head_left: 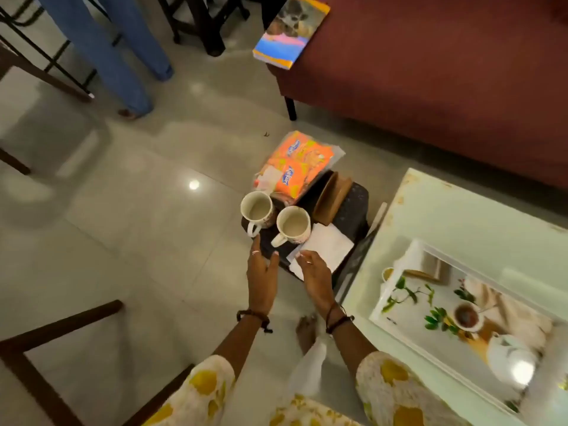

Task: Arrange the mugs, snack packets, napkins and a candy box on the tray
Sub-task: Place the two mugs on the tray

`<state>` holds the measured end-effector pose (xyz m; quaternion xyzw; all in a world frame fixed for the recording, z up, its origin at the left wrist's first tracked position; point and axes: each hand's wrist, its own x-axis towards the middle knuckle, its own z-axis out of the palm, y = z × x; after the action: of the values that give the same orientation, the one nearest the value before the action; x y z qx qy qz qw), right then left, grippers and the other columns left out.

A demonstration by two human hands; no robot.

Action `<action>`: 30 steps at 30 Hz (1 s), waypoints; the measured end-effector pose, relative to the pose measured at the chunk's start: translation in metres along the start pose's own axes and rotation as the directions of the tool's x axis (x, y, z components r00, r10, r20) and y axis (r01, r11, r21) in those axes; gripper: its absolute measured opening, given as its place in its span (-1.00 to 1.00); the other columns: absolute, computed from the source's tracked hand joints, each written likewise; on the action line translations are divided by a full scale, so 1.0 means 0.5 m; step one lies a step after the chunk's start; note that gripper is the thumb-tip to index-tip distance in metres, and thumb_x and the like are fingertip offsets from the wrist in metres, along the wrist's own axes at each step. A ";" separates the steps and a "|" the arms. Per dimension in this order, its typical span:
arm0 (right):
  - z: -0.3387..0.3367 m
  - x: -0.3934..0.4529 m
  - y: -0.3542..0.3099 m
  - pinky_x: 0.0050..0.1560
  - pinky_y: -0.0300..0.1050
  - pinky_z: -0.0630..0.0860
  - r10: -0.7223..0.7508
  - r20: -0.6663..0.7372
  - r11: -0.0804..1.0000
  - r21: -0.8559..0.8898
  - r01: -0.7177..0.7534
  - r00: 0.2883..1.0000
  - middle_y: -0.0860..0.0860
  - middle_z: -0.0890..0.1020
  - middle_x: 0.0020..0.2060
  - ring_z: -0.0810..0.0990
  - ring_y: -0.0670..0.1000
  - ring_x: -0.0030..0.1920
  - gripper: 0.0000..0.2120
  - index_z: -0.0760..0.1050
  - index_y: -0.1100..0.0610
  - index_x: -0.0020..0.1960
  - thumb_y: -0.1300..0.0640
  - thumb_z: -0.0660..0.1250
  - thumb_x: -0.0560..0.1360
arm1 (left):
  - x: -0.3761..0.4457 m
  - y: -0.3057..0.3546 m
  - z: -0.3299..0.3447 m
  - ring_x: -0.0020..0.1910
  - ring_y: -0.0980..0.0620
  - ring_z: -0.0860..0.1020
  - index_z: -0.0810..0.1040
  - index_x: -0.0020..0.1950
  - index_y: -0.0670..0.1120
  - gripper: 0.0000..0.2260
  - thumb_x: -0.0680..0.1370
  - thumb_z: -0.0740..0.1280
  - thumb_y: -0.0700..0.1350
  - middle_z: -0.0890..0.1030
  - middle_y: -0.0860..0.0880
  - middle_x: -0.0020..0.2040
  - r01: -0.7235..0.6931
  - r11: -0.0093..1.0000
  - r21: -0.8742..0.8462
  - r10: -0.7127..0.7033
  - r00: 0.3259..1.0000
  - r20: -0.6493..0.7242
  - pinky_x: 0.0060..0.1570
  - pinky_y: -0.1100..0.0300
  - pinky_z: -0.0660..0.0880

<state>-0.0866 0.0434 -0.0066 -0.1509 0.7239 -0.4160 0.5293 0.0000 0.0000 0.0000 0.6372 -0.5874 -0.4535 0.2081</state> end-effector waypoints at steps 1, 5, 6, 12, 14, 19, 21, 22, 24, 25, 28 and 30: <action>0.027 0.023 -0.006 0.17 -0.12 0.42 0.055 -0.035 0.994 0.093 -0.052 0.998 0.20 0.58 0.13 0.52 0.15 0.16 -0.72 0.49 0.31 0.15 0.14 0.22 0.55 | 0.038 -0.004 -0.008 0.45 -0.03 0.27 0.16 0.49 -0.12 -0.50 0.58 0.23 -0.18 0.29 -0.08 0.49 0.044 0.998 -0.046 -0.046 0.998 -0.043 0.28 0.35 0.17; 0.090 0.091 -0.029 0.20 -0.01 0.38 0.336 -0.030 0.886 0.349 -0.305 0.941 0.05 0.50 0.03 0.44 0.08 0.11 -0.64 0.49 0.21 0.18 -0.03 0.21 0.54 | 0.167 -0.006 -0.028 0.42 -0.08 0.33 0.14 0.49 -0.12 -0.49 0.59 0.21 -0.05 0.32 -0.12 0.47 0.190 0.972 -0.139 -0.204 0.974 -0.101 0.34 0.14 0.28; 0.100 0.105 -0.027 0.22 0.02 0.37 0.400 -0.015 0.836 0.415 -0.358 0.917 0.04 0.47 0.02 0.43 0.09 0.12 -0.58 0.47 0.22 0.21 -0.06 0.20 0.53 | 0.189 -0.010 -0.027 0.36 -0.08 0.40 0.17 0.47 -0.14 -0.51 0.59 0.21 -0.04 0.39 -0.15 0.42 0.220 0.966 -0.134 -0.235 0.966 -0.107 0.28 0.13 0.33; 0.137 0.165 -0.015 0.20 0.08 0.45 0.501 -0.095 0.772 0.498 -0.394 0.860 0.18 0.56 0.12 0.51 0.17 0.15 -0.61 0.48 0.26 0.17 -0.03 0.25 0.51 | 0.280 -0.054 -0.003 0.13 -0.21 0.53 0.41 0.23 -0.26 -0.63 0.58 0.18 0.00 0.60 -0.25 0.12 0.435 0.899 0.050 -0.434 0.900 -0.021 0.12 0.02 0.43; 0.143 0.178 -0.014 0.24 0.13 0.43 0.501 -0.100 0.768 0.509 -0.389 0.859 0.22 0.55 0.18 0.50 0.20 0.19 -0.64 0.43 0.24 0.22 0.03 0.22 0.53 | 0.290 -0.069 0.005 0.12 -0.23 0.52 0.44 0.21 -0.29 -0.65 0.59 0.13 -0.06 0.61 -0.28 0.10 0.423 0.899 0.109 -0.423 0.906 -0.028 0.08 0.00 0.43; 0.138 0.182 -0.017 0.20 0.08 0.44 0.550 -0.103 0.700 0.597 -0.391 0.829 0.15 0.53 0.04 0.46 0.10 0.01 -0.71 0.43 0.19 0.20 0.08 0.13 0.55 | 0.274 -0.069 0.008 0.02 -0.20 0.57 0.42 0.20 -0.30 -0.70 0.59 0.08 -0.14 0.64 -0.30 -0.01 0.346 0.937 0.050 -0.341 0.936 -0.094 -0.04 0.05 0.46; 0.125 0.151 -0.010 0.19 0.10 0.45 0.560 -0.129 0.691 0.617 -0.376 0.819 0.10 0.54 -0.05 0.48 0.08 -0.02 -0.79 0.50 0.13 -0.03 0.08 0.12 0.55 | 0.236 -0.065 0.002 -0.07 -0.16 0.60 0.41 0.21 -0.26 -0.71 0.60 0.08 -0.13 0.66 -0.21 -0.16 0.329 0.944 -0.018 -0.329 0.936 -0.127 0.02 0.03 0.49; 0.113 0.126 -0.003 0.16 0.09 0.46 0.558 -0.150 0.693 0.626 -0.358 0.816 0.09 0.55 -0.10 0.49 0.08 -0.04 -0.79 0.49 0.11 -0.14 0.09 0.13 0.54 | 0.211 -0.064 -0.005 -0.07 -0.17 0.62 0.41 0.21 -0.22 -0.73 0.60 0.08 -0.12 0.65 -0.09 -0.25 0.316 0.948 -0.037 -0.318 0.938 -0.141 0.06 -0.02 0.49; 0.078 0.066 0.021 0.02 0.04 0.50 0.530 -0.228 0.702 0.658 -0.273 0.817 0.06 0.58 -0.20 0.52 0.05 -0.13 -0.77 0.49 0.09 -0.24 0.13 0.14 0.54 | 0.156 -0.065 -0.026 -0.11 -0.14 0.65 0.40 0.20 -0.17 -0.75 0.59 0.08 -0.11 0.62 0.04 -0.38 0.269 0.961 -0.065 -0.276 0.951 -0.141 0.02 0.04 0.52; 0.054 0.036 0.039 -0.05 0.00 0.49 0.511 -0.278 0.710 0.671 -0.216 0.813 0.07 0.58 -0.21 0.53 0.04 -0.15 -0.77 0.51 0.10 -0.22 0.15 0.14 0.54 | 0.126 -0.064 -0.032 -0.18 -0.03 0.66 0.40 0.20 -0.15 -0.75 0.58 0.08 -0.11 0.65 0.02 -0.38 0.241 0.968 -0.074 -0.249 0.961 -0.123 -0.07 0.20 0.53; -0.030 -0.038 0.099 -0.08 0.03 0.43 0.511 -0.402 0.739 0.656 -0.150 0.759 0.17 0.55 -0.17 0.50 0.13 -0.13 -0.75 0.52 0.20 -0.18 0.15 0.14 0.56 | 0.026 -0.049 -0.028 -0.23 0.20 0.64 0.39 0.25 -0.10 -0.72 0.57 0.09 -0.11 0.69 -0.02 -0.32 0.222 0.972 -0.080 -0.223 0.975 -0.003 -0.20 0.44 0.42; -0.099 -0.070 0.141 -0.07 0.08 0.42 0.538 -0.469 0.766 0.619 -0.174 0.700 0.15 0.50 -0.22 0.44 0.11 -0.16 -0.69 0.44 0.14 -0.33 0.15 0.14 0.57 | -0.031 -0.033 0.011 -0.26 0.20 0.65 0.40 0.23 -0.10 -0.74 0.57 0.10 -0.14 0.68 -0.04 -0.30 0.233 0.970 -0.069 -0.223 0.967 0.121 -0.16 0.42 0.46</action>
<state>-0.1012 0.1311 -0.0331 0.2970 0.7274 -0.5083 0.3527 0.0065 0.0196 -0.0108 0.6647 -0.5017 -0.5336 0.1473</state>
